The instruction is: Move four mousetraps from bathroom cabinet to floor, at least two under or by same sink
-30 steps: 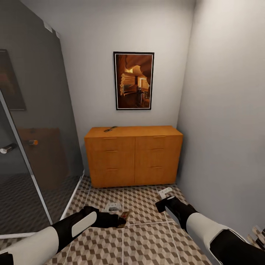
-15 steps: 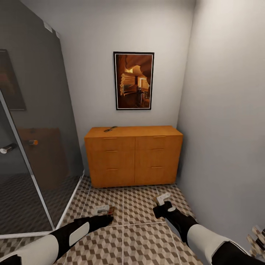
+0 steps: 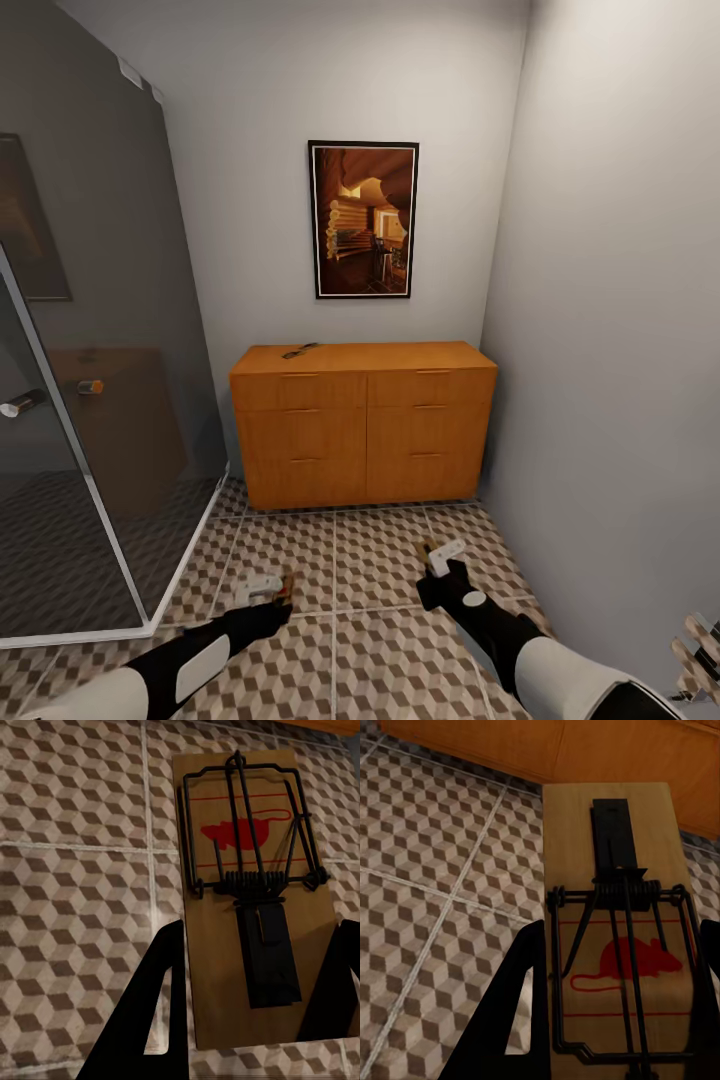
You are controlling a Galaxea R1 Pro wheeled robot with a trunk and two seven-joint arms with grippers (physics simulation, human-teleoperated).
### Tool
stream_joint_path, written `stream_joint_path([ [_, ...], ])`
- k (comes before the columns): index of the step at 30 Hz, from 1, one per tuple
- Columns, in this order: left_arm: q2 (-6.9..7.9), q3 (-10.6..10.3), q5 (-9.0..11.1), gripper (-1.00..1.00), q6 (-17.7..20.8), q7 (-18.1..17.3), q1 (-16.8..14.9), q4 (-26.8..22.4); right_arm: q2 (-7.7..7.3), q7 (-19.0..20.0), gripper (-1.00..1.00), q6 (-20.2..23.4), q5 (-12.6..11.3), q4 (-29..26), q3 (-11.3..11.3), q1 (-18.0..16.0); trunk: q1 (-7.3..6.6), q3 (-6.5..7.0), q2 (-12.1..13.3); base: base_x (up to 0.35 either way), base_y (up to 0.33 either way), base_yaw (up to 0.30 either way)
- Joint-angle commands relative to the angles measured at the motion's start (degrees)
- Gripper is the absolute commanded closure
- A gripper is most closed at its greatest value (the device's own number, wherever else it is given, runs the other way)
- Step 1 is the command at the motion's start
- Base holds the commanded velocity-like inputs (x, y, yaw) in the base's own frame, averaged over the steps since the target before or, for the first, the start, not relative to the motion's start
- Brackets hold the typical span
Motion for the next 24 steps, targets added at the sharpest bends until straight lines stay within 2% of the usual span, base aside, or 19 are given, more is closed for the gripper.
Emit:
stream_joint_path([
  [1, 0.04, -0.26, 0.44, 1.00, 0.10, 0.04, 0.01, -0.05, 0.01, 0.13, 1.00, -0.38, -0.67, 0.11, 0.38, 0.00, 0.00, -0.06, -0.04, 0.000, 0.000, 0.000],
  [4, 0.09, -0.26, 0.45, 1.00, 0.08, 0.05, 0.15, 0.37, -0.07, 0.05, 1.00, -0.52, -0.82, 0.60, 0.38, 0.37, 0.00, -0.06, -0.04, 0.000, 0.000, 0.000],
  [11, -0.04, -0.22, 0.63, 1.00, 0.02, -0.19, 1.77, 5.89, 0.28, -0.13, 1.00, -0.99, -0.54, 3.96, 0.38, 2.10, 0.00, -0.06, -0.04, 0.000, 0.000, 0.000],
  [18, -0.05, -0.18, 0.81, 1.00, -0.28, -0.26, 4.23, 8.34, 0.19, -0.15, 1.00, -7.82, -0.75, 6.07, 0.38, 5.04, 0.00, -0.06, -0.04, 0.000, 0.000, 0.000],
  [24, -0.05, -0.18, 0.89, 1.00, -0.36, -0.45, 6.95, 9.27, 0.08, -0.15, 1.00, -9.09, -0.64, 6.85, 0.38, 6.75, 0.00, -0.06, -0.04, 0.000, 0.000, 0.000],
])
